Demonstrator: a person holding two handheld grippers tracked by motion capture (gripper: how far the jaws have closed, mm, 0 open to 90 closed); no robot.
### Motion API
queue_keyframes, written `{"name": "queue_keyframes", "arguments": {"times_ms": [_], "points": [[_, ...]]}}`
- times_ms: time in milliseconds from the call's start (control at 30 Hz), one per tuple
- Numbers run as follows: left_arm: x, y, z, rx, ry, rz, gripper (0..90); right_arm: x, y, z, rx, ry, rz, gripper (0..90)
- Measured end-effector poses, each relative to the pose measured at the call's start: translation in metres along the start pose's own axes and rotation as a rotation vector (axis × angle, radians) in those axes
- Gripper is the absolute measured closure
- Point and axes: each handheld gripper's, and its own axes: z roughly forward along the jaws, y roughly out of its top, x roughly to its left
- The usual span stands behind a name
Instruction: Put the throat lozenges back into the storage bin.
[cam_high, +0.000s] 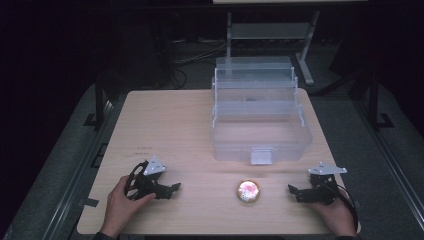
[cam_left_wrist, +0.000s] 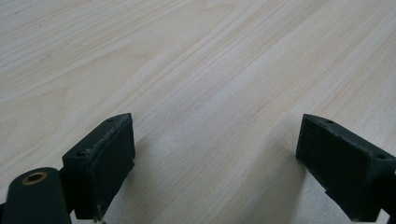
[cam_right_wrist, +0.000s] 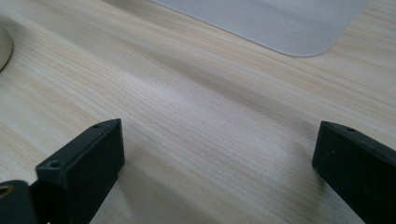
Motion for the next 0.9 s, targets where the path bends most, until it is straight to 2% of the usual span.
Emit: {"name": "queue_keyframes", "arguments": {"times_ms": [367,467,700,900], "points": [[-0.0004,0.0002,0.0004,-0.001,0.003,-0.005,10.8,0.0000,-0.0004,-0.0002,-0.002,0.001,-0.002,1.7],[-0.0004,0.0002,0.0004,-0.001,0.003,-0.005,10.8,-0.0001,0.0002,-0.0013,0.011,0.005,-0.008,1.9],[-0.0003,0.0002,0.0003,-0.001,0.003,-0.005,10.9,0.0002,0.0028,-0.0025,0.030,0.011,0.013,1.9],[-0.0003,0.0002,0.0003,-0.001,0.003,-0.005,10.9,0.0023,0.0072,-0.0052,0.027,0.020,0.006,1.8]]}}
